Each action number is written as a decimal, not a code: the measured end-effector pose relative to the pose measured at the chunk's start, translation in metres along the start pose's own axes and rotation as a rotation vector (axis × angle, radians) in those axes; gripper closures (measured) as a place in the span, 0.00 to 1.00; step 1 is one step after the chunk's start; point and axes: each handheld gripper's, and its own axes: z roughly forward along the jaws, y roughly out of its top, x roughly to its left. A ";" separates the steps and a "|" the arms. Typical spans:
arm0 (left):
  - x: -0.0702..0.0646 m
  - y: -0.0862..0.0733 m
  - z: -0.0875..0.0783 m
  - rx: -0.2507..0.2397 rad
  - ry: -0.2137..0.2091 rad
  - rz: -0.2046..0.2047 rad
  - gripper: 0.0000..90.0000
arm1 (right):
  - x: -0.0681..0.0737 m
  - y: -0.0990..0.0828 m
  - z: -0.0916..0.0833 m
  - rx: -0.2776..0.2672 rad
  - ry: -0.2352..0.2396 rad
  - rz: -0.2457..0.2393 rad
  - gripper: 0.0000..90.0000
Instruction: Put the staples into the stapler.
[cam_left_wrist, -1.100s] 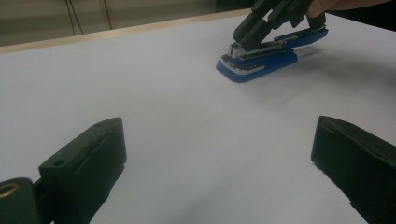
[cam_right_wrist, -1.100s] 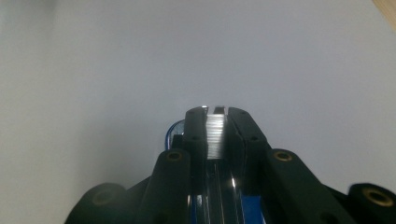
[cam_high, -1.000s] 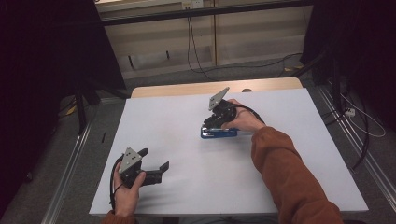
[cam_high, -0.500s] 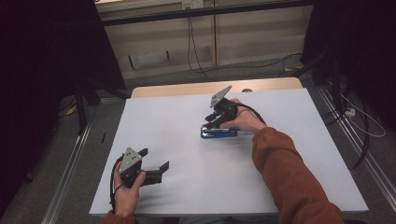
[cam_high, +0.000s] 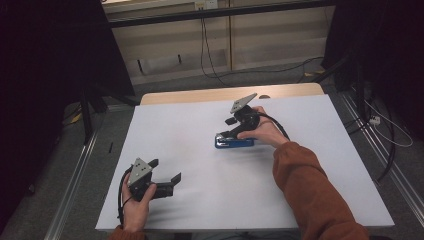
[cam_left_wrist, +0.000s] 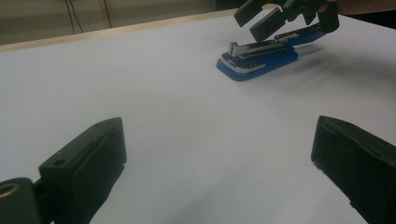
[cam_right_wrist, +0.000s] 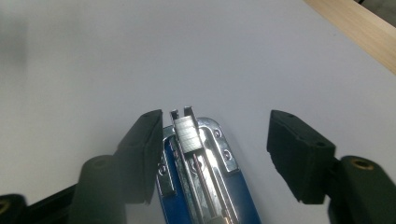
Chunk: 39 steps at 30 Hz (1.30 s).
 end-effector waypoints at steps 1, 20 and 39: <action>0.000 0.000 0.000 0.000 0.000 -0.001 0.04 | 0.000 -0.001 -0.001 -0.007 -0.011 0.012 0.35; 0.001 0.000 0.000 -0.004 0.002 -0.012 0.04 | 0.005 -0.021 -0.021 -0.109 -0.114 0.186 0.09; 0.001 0.000 0.001 0.001 0.005 -0.009 0.04 | 0.009 -0.041 -0.041 -0.150 -0.258 0.300 0.04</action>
